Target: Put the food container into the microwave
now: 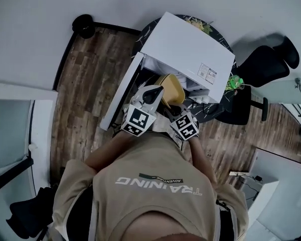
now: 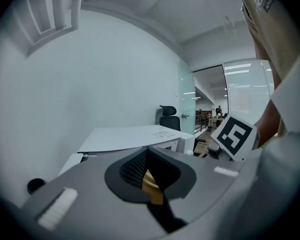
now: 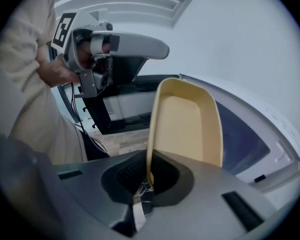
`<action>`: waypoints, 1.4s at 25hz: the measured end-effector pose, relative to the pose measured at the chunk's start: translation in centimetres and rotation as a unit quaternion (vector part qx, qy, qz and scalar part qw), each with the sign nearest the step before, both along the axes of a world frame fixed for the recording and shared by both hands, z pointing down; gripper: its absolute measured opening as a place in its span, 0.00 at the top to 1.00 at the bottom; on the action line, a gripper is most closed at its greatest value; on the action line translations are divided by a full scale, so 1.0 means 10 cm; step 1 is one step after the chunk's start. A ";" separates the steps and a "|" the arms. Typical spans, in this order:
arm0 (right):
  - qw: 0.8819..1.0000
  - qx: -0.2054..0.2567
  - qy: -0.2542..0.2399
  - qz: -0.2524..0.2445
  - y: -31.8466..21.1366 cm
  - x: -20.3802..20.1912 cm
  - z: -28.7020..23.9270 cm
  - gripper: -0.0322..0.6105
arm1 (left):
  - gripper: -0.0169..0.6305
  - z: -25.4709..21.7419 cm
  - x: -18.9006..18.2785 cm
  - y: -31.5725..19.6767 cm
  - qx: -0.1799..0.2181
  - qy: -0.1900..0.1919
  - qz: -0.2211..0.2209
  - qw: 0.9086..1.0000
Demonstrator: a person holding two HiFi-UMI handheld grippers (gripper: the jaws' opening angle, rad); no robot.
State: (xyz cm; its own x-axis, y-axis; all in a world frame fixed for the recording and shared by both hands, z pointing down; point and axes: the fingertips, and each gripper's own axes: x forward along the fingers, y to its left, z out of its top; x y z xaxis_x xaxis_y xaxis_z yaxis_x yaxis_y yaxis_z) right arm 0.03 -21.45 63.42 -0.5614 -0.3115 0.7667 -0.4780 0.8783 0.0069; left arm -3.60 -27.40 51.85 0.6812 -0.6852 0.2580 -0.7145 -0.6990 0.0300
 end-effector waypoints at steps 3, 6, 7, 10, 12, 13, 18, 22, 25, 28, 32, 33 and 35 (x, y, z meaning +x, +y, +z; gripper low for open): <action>1.000 -0.005 0.026 -0.004 -0.09 -0.04 0.12 0.92 | 0.97 0.03 -0.06 -0.09 -0.001 0.007 0.006 1.000; 0.998 -0.003 0.066 -0.019 -0.18 -0.04 0.21 0.92 | 0.97 0.09 -0.10 -0.13 -0.010 0.011 0.012 1.000; 0.997 -0.002 0.079 -0.025 -0.21 -0.03 0.23 0.92 | 0.97 0.11 -0.10 -0.13 -0.014 0.012 0.014 1.000; 0.995 -0.002 0.097 -0.036 -0.31 -0.03 0.26 0.92 | 0.97 0.15 -0.07 -0.12 -0.021 0.014 0.021 0.999; 0.992 0.002 0.115 -0.047 -0.40 -0.02 0.29 0.92 | 0.97 0.17 -0.05 -0.13 -0.025 0.016 0.023 0.999; 0.991 0.005 0.124 -0.054 -0.46 -0.01 0.32 0.92 | 0.97 0.18 -0.04 -0.13 -0.028 0.017 0.023 0.999; 0.979 0.031 0.178 -0.090 -0.76 0.06 0.46 0.92 | 0.97 0.21 -0.02 -0.16 -0.039 0.018 0.008 0.999; 0.969 0.059 0.218 -0.100 -1.04 0.12 0.64 0.92 | 0.97 0.29 -0.11 -0.21 -0.054 0.020 -0.030 0.998; 0.966 0.066 0.231 -0.095 -1.24 0.16 0.71 0.92 | 0.97 0.36 -0.18 -0.27 -0.060 0.014 -0.050 0.997; 0.965 0.071 0.235 -0.087 -1.37 0.16 0.76 0.92 | 0.97 0.41 -0.25 -0.32 -0.066 0.011 -0.072 0.995; 0.959 0.110 0.251 -0.074 -1.54 0.20 0.77 0.92 | 0.97 0.41 -0.29 -0.38 -0.070 0.018 -0.100 0.992; 0.957 0.112 0.255 -0.074 -1.56 0.21 0.80 0.92 | 0.97 0.40 -0.29 -0.40 -0.070 0.019 -0.107 0.992; 0.956 0.111 0.261 -0.072 -1.60 0.25 0.84 0.92 | 0.97 0.38 -0.29 -0.41 -0.071 0.022 -0.116 0.990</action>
State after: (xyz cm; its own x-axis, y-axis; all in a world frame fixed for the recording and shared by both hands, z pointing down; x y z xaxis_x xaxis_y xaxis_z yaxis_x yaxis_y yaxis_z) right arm 2.50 -37.43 71.84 -0.1702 -0.4462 0.8786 -0.2323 0.8846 0.4043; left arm -6.54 -31.52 55.70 0.5218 -0.7839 0.3366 -0.8515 -0.5024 0.1499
